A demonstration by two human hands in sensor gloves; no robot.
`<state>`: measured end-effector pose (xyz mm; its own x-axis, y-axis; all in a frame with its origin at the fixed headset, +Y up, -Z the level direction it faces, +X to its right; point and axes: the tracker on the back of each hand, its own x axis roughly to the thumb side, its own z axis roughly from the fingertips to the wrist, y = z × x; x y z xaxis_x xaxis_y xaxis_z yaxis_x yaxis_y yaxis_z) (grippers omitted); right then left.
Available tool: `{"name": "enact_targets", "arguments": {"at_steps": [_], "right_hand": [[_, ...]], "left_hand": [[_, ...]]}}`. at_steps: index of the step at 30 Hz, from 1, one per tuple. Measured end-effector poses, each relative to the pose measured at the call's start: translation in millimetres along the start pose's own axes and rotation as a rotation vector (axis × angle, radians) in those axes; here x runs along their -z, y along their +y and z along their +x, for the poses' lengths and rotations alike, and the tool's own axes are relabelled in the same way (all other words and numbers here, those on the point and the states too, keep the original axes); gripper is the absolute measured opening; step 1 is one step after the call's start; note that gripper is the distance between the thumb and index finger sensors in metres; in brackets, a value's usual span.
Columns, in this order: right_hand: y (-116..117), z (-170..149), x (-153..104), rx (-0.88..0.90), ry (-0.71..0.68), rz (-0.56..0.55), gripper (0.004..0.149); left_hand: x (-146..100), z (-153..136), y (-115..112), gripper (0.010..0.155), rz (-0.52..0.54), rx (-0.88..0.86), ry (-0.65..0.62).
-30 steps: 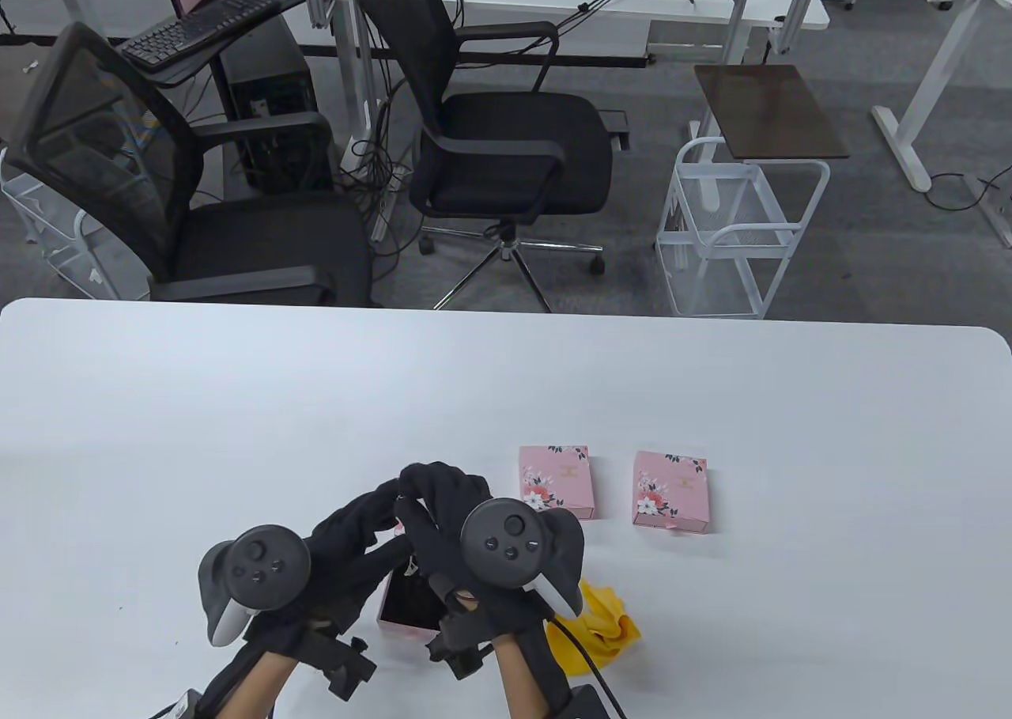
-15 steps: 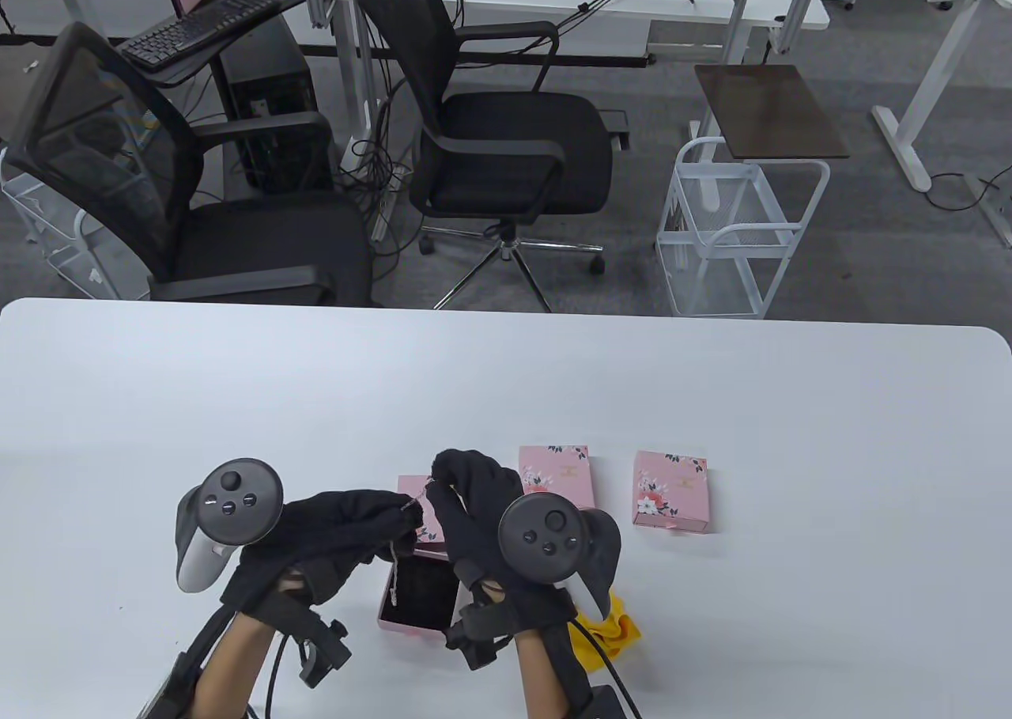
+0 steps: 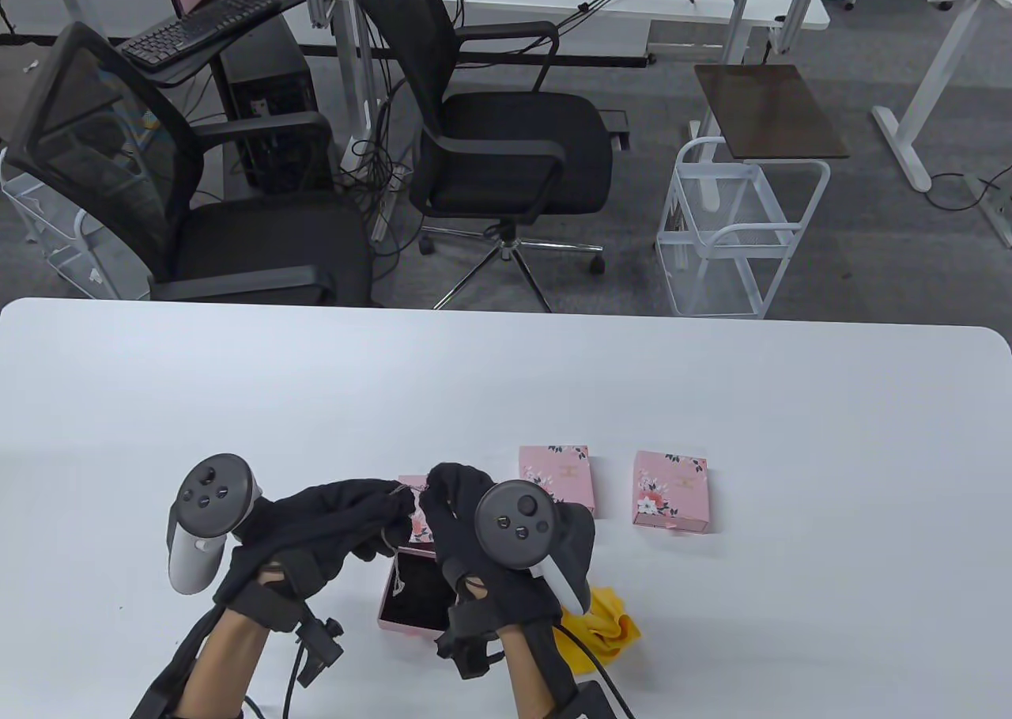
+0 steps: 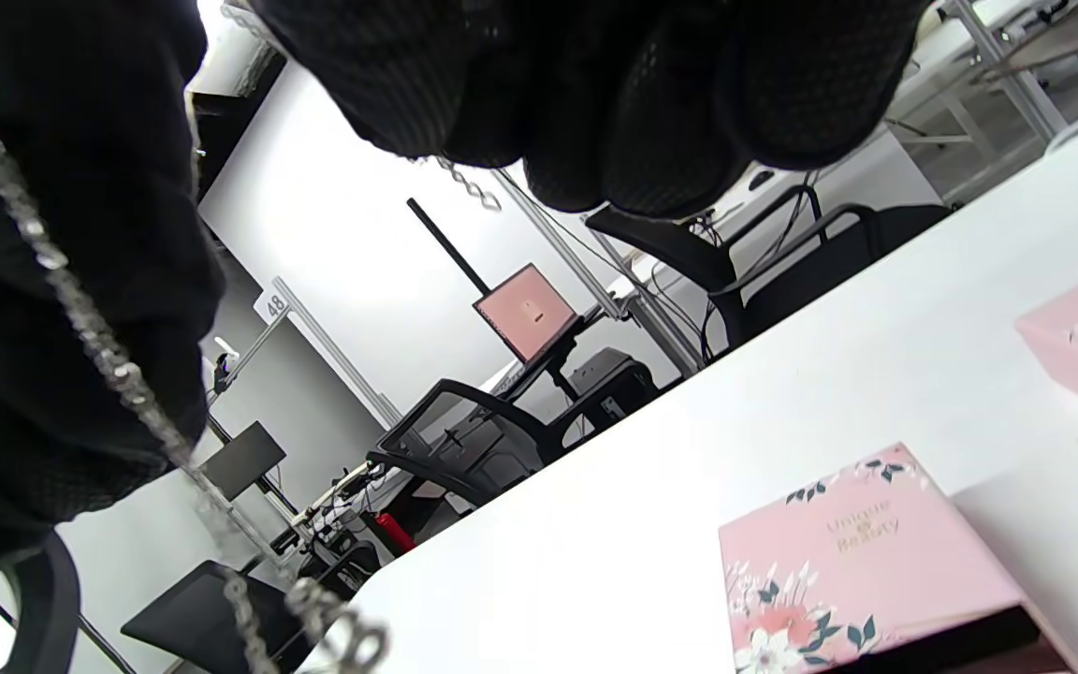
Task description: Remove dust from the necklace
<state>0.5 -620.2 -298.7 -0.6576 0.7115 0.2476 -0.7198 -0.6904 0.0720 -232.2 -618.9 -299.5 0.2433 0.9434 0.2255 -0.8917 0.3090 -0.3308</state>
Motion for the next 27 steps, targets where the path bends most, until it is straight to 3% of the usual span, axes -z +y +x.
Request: {"name": "enact_targets", "arguments": {"at_steps": [4,8,13,24,27], "right_hand": [[-0.4,-2.1,-0.4,-0.003,0.037,0.011,0.044],[-8.5,5.5,-6.9,-0.009,0.011,-0.094,0.046],[-19.4,24.1,-21.4,0.04,-0.128,-0.219,0.041],[6.0,39.9,-21.6,-0.067,-0.172,-0.117,0.053],[10.7,41.1,-22.7,-0.079,-0.175,-0.209,0.043]], "left_hand": [[-1.2,-1.7,0.3,0.039,0.039,-0.056,0.006],[-4.1,-0.7,0.9,0.04,0.122,-0.059,0.009],[-6.2,1.2,0.7,0.04,0.168,-0.015,0.006],[-6.3,1.5,-10.0,0.04,0.181,-0.043,0.0],[-7.0,2.2,-9.7,0.04,0.191,-0.038,-0.005]]}}
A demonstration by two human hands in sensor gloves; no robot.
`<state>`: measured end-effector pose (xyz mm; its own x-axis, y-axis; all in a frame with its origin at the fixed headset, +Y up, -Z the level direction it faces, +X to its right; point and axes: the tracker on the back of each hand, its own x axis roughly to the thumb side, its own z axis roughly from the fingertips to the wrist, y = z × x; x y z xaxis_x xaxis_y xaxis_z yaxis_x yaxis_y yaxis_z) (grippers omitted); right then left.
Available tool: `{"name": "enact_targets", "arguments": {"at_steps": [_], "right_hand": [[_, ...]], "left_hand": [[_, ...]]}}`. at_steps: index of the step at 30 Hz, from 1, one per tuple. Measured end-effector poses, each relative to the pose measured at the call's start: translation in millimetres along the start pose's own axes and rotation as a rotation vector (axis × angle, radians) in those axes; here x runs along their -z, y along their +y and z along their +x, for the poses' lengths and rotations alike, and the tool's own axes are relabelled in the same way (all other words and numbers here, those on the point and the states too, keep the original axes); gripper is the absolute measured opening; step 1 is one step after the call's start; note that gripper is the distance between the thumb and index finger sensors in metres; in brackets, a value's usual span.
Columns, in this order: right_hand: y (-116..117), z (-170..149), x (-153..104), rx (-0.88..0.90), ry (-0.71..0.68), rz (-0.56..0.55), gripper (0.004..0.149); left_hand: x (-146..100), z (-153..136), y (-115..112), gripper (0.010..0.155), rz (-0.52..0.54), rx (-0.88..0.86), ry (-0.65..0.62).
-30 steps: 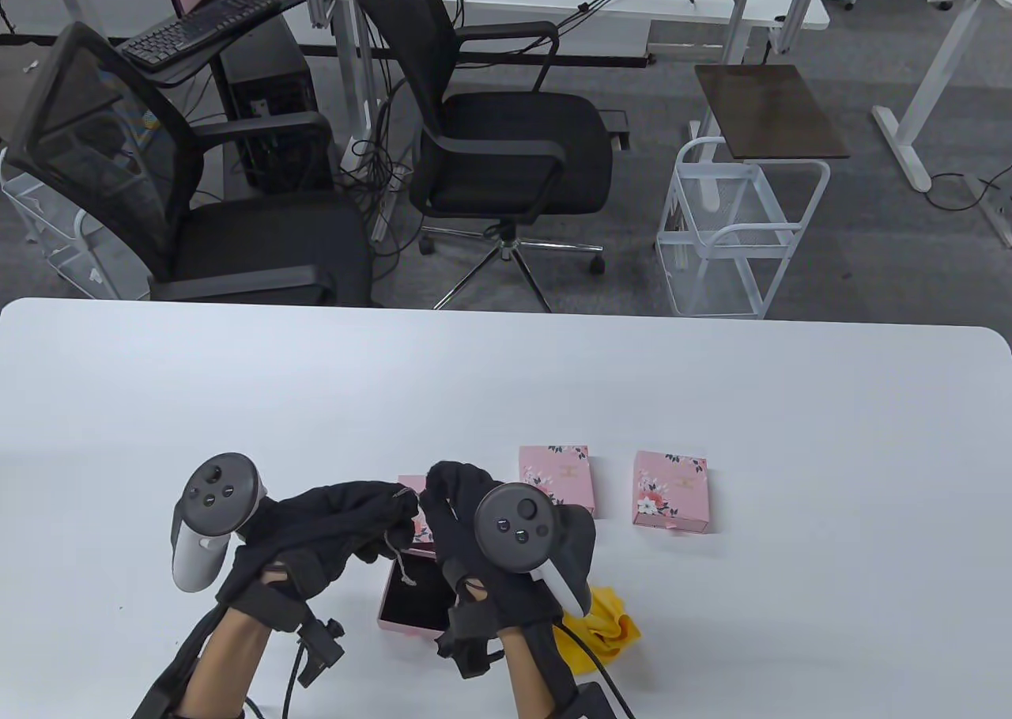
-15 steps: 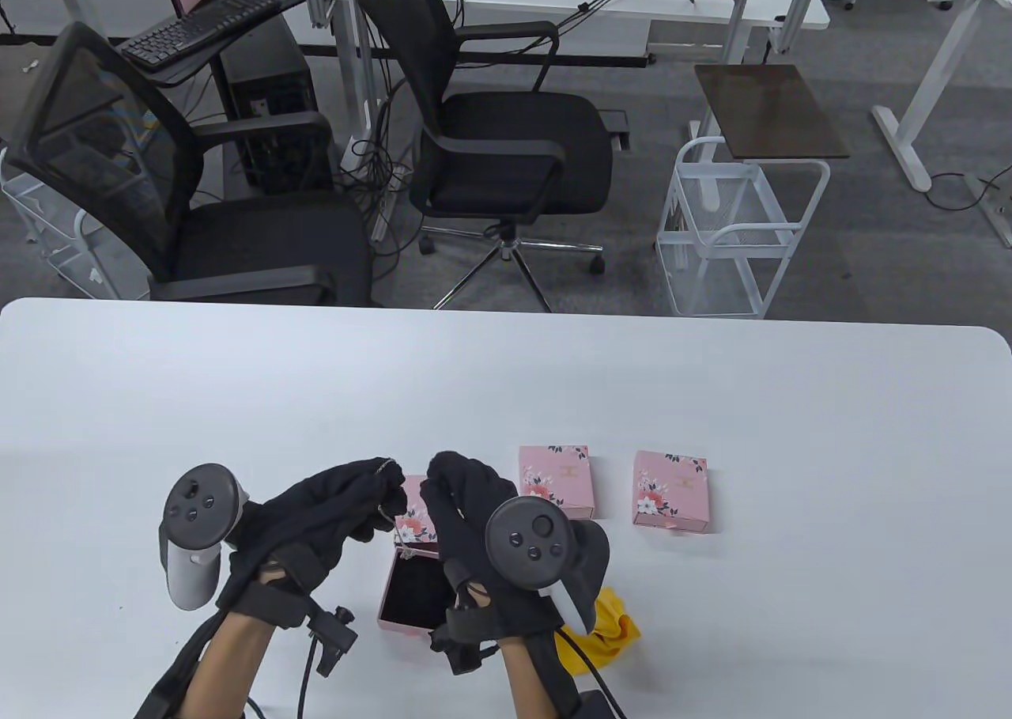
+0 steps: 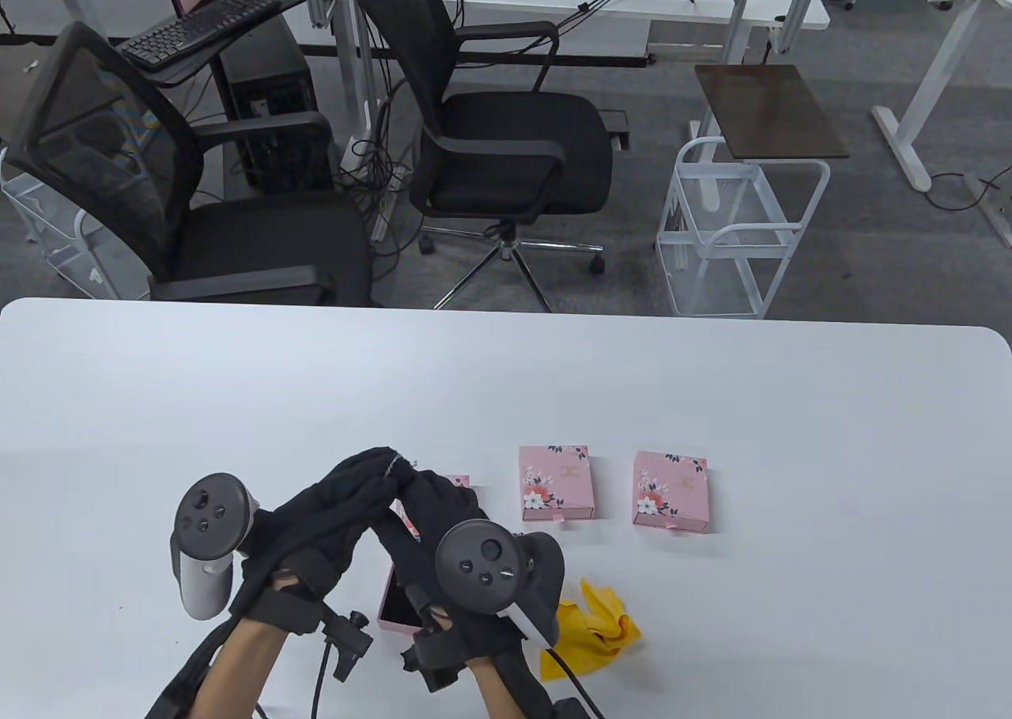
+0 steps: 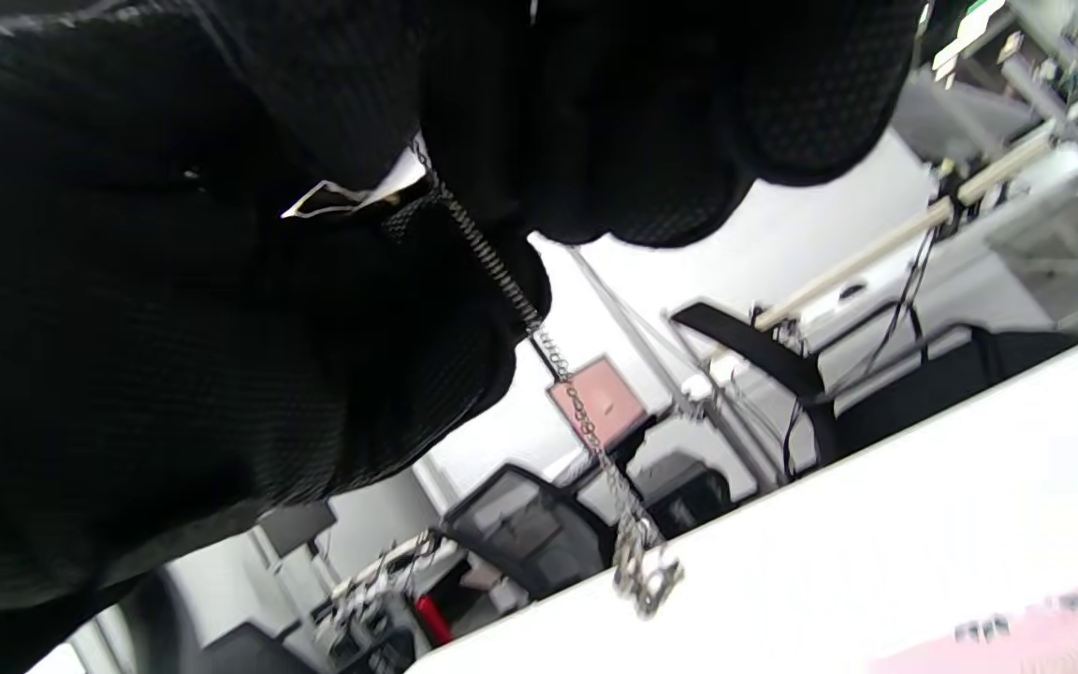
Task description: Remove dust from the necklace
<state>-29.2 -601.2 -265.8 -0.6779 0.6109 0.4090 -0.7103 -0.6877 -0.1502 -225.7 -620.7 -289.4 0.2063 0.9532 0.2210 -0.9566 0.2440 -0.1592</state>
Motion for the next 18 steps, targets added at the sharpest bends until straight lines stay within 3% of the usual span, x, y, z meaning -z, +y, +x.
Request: {"name": "enact_targets", "arguments": {"at_steps": [2,6,12,18], "right_hand": [[2.1,0.8,-0.2,-0.027,-0.017,-0.034,0.036],[2.8,3.2,-0.1,-0.062,-0.03,0.008,0.034],[11.3,1.6,3.8,-0.068,-0.014,0.175,0.035],[22.0,-0.7,5.4,-0.072,-0.003,0.25,0.035]], "left_hand": [[0.0,-0.3,1.3,0.04,0.013,-0.013,0.0],[1.1,-3.8,8.5,0.039,0.067,-0.001,0.011],[0.4,-3.3,30.0,0.038,0.131,0.046,0.013],[-2.2,2.2,45.4,0.039,0.201,0.148,-0.049]]}}
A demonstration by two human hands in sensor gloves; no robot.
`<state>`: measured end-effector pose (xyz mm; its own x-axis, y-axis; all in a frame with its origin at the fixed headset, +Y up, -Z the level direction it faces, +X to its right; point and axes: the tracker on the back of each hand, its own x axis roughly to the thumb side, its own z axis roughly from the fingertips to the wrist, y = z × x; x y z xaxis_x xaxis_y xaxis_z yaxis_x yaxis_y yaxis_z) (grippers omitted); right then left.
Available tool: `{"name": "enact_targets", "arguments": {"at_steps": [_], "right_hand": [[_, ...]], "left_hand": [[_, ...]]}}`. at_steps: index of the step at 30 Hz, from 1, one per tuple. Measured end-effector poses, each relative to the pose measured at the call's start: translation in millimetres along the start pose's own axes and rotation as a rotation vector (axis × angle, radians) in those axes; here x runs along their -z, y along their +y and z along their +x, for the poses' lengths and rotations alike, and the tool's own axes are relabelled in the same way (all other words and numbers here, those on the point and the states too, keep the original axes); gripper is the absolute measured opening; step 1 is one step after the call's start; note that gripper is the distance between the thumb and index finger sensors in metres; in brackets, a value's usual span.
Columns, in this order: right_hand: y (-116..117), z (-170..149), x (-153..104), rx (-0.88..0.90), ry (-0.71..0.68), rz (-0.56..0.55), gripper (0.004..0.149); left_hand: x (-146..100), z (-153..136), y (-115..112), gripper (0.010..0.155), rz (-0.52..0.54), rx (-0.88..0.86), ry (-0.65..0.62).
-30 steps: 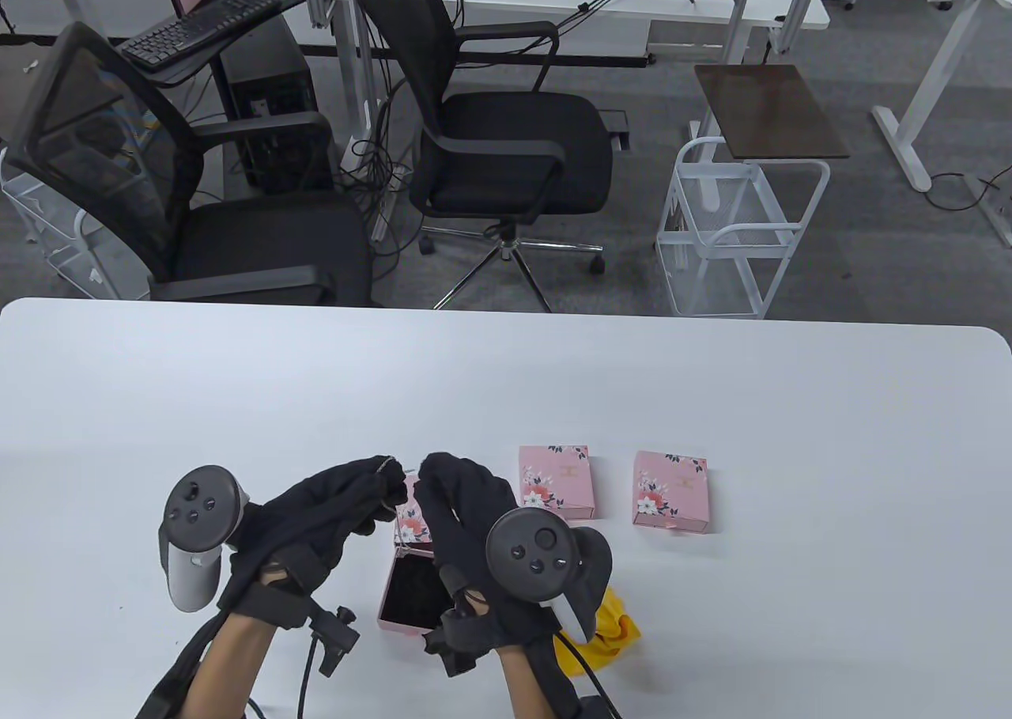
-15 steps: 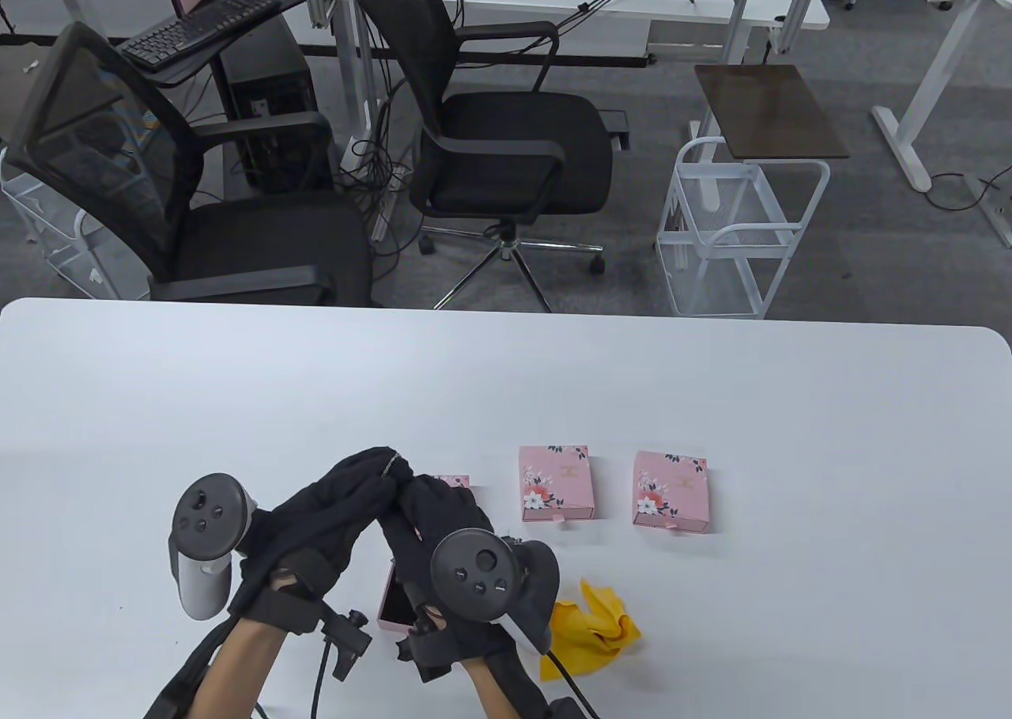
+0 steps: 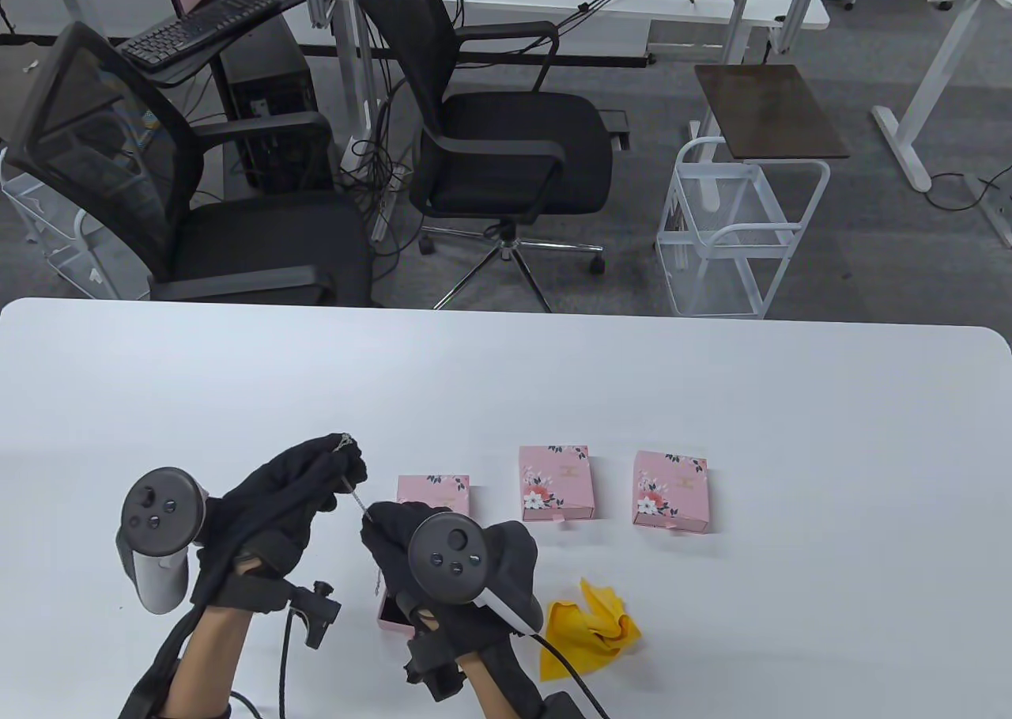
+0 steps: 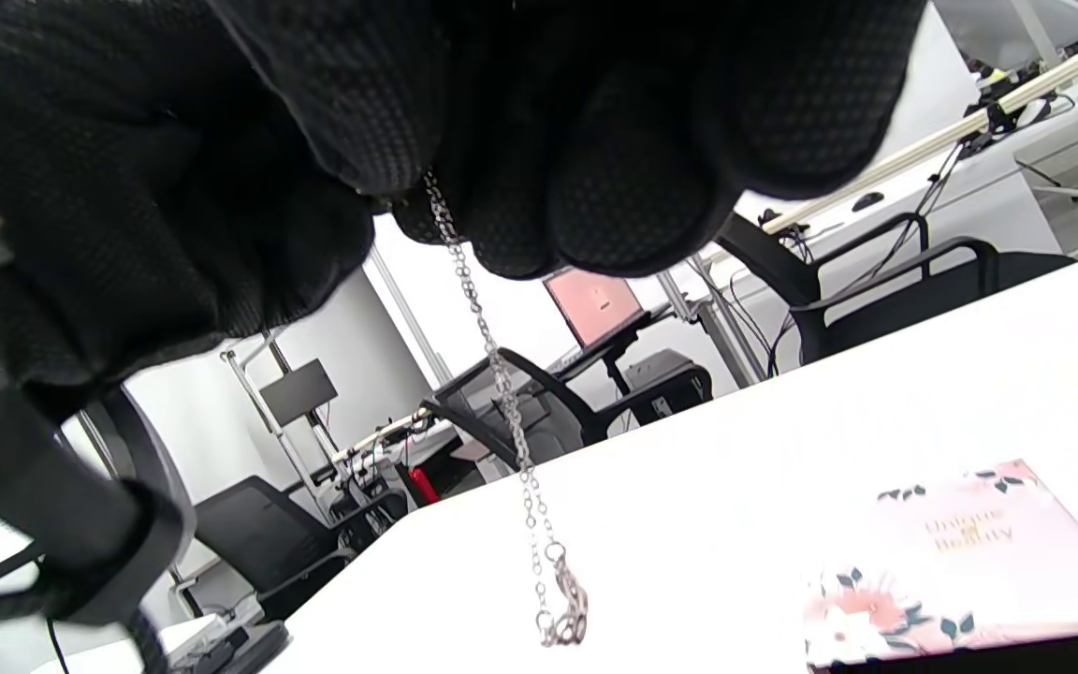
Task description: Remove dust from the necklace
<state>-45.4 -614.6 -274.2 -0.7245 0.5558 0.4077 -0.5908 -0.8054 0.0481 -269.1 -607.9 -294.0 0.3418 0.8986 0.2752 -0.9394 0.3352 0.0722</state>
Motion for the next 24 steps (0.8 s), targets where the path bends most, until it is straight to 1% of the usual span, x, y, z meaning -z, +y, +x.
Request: {"name": "enact_targets", "arguments": {"at_steps": [6,17,22,24], "right_hand": [[7.4,-1.8,2.9,0.033,0.004,0.053,0.035],[8.6,-2.0,3.3,0.06,0.0,0.079,0.035],[10.9,-2.8,3.9,0.054,0.003,0.09,0.035],[11.4,-3.5,4.3,0.057,0.005,0.095,0.035]], "left_hand": [[-1.7,5.0,7.9,0.039,0.048,0.045,-0.05],[-5.1,8.0,10.4,0.04,0.11,0.045,-0.077],[-6.3,10.0,12.0,0.037,0.123,0.068,-0.095],[-7.2,9.5,13.2,0.036,0.151,0.068,-0.097]]}}
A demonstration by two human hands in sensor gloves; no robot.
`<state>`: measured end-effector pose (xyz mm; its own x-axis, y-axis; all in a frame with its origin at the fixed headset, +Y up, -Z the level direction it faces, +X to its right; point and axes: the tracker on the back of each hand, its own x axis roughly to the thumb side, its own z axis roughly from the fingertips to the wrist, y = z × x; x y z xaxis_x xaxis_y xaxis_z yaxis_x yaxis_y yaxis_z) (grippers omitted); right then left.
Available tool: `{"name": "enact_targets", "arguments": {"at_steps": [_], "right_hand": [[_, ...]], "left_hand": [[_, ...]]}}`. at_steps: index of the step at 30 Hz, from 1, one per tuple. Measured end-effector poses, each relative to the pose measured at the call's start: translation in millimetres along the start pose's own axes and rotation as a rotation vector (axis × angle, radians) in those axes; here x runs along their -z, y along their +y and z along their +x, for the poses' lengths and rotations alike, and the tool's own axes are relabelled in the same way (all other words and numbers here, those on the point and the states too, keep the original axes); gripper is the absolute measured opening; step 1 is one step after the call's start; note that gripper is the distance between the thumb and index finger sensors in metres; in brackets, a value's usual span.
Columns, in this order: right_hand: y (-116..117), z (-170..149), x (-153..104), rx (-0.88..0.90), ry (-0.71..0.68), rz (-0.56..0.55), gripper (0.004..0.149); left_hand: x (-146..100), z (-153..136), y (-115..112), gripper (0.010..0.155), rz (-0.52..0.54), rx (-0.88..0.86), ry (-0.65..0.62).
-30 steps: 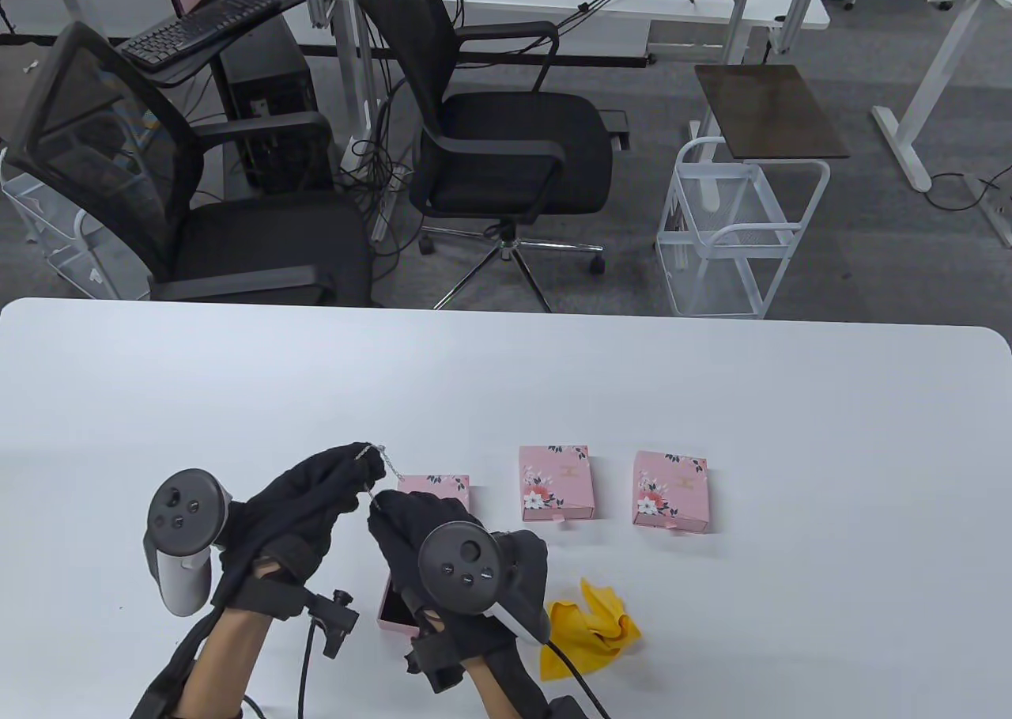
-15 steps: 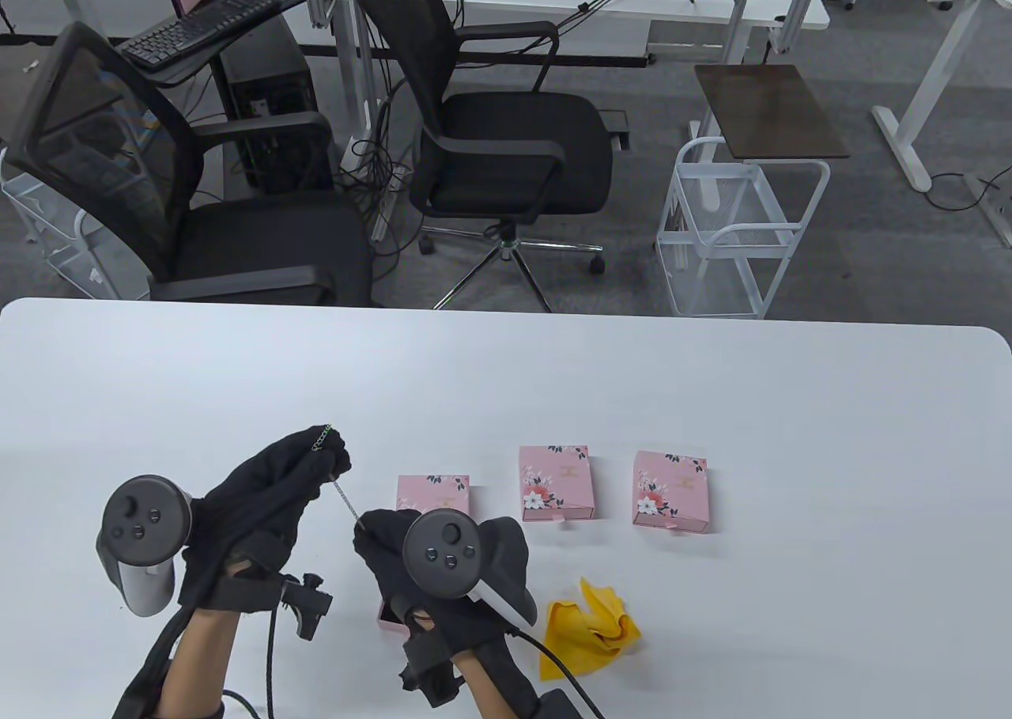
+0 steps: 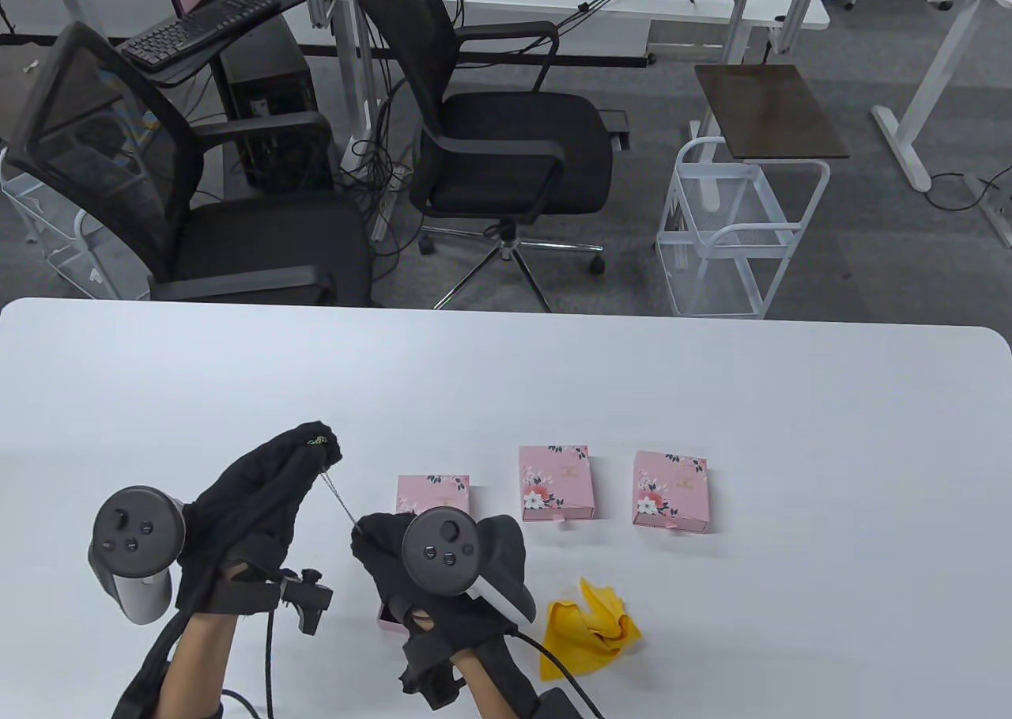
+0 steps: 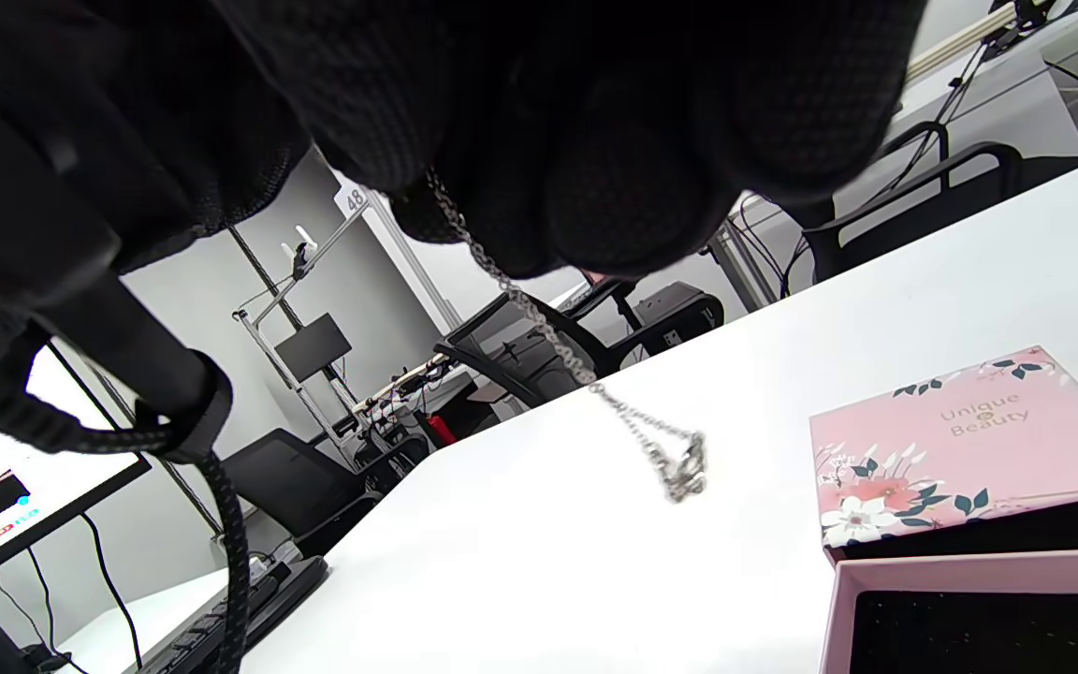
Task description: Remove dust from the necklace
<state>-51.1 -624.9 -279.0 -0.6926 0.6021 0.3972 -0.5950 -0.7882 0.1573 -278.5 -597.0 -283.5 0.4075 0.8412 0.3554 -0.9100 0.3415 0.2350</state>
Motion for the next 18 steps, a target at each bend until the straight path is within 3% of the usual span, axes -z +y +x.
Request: {"name": "enact_targets", "arguments": {"at_steps": [3,11,18], "right_hand": [[1.5,-2.4,0.8,-0.014,0.01,0.013,0.035],[1.7,-4.6,1.8,0.01,0.019,0.021,0.035],[6.7,-9.3,5.3,0.008,0.045,0.107,0.035]], "left_hand": [[-0.1,-3.6,3.2,0.036,0.062,-0.055,0.015],[0.2,-4.5,5.6,0.036,0.043,-0.063,0.023],[-2.4,4.1,-0.3,0.035,-0.007,-0.113,-0.018]]}}
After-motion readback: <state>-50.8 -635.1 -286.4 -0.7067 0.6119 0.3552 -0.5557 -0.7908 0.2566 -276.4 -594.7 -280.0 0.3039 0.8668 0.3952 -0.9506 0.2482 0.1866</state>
